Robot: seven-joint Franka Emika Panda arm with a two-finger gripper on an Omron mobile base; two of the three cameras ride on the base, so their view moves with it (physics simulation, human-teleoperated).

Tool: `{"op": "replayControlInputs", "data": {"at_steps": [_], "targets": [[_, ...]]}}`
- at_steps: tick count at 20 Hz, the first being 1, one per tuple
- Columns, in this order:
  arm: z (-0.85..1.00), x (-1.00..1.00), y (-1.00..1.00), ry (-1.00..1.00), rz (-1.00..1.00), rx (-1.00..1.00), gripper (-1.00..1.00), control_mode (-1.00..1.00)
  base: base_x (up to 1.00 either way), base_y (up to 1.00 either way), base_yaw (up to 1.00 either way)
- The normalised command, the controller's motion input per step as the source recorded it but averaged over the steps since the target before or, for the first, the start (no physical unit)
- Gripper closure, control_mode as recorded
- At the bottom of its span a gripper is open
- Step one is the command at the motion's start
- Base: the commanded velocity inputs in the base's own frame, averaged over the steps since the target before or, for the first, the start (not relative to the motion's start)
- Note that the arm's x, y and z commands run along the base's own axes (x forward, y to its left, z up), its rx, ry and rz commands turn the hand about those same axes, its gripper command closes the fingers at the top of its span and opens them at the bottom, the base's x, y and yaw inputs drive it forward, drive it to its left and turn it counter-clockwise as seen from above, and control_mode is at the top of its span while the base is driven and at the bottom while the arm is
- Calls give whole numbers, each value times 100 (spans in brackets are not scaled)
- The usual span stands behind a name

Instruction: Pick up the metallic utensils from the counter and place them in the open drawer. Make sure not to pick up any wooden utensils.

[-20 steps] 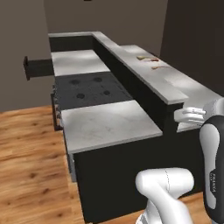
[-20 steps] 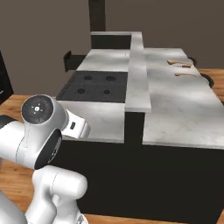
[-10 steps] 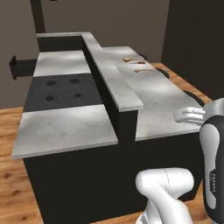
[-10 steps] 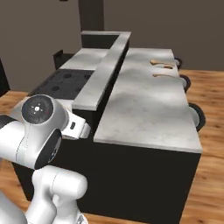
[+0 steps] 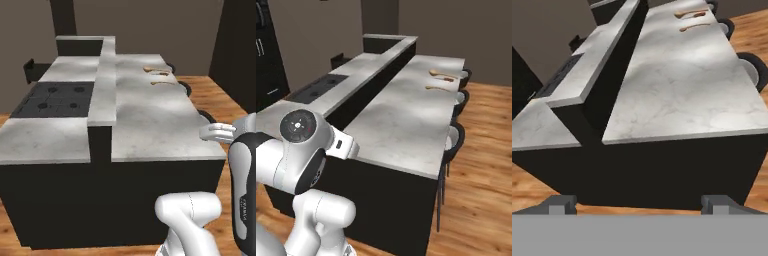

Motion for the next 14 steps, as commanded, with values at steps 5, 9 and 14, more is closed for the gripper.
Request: {"op": "replayControlInputs", "data": {"at_steps": [5,9,14], "targets": [[0,0,0,0,0,0,-100,100,8,-100,41],[0,0,0,0,0,0,-100,100,12,-100,39],[0,0,0,0,0,0,-100,100,9,-100,40]]}}
